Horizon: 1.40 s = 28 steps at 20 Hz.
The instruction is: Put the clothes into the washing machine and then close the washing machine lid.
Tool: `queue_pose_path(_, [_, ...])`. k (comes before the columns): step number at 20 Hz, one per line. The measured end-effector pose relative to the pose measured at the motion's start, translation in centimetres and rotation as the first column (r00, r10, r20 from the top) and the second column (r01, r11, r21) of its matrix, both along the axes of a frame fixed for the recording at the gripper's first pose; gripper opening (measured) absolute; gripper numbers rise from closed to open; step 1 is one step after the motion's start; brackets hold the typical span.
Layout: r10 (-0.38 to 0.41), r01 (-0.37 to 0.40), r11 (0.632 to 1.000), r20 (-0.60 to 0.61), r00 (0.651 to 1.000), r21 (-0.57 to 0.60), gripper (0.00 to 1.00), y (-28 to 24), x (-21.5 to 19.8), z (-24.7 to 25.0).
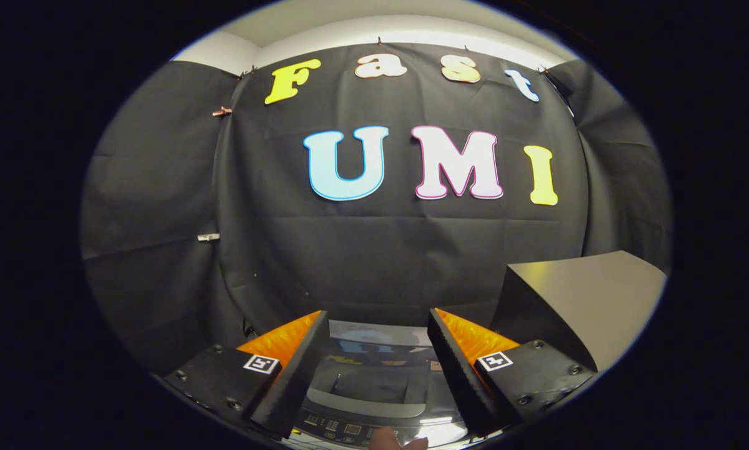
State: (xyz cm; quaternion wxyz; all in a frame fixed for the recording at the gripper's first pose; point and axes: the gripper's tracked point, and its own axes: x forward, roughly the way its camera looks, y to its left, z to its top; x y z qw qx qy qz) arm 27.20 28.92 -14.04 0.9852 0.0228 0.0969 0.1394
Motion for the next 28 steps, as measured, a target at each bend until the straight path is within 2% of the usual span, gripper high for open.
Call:
queue_pose_path(5, [-0.005, 0.004, 1.0, 0.046, 0.999, 0.011, 0.99, -1.0, -2.0, 3.1])
queue_pose_path(11, [-0.042, 0.045, 0.999, 0.107, 0.993, -0.021, 0.99, -4.1, -4.7, 6.6])
queue_pose_path(15, [-0.04, 0.039, 0.999, 0.128, 0.991, 0.005, 0.99, -5.7, -7.3, 8.6])
queue_pose_path(25, [-0.077, 0.079, 0.997, 0.131, 0.988, -0.006, 0.99, -12.3, -13.0, 10.5])
queue_pose_path(28, [-0.113, 0.111, 0.994, 0.156, 0.981, 0.015, 0.99, -15.1, -14.4, 11.7])
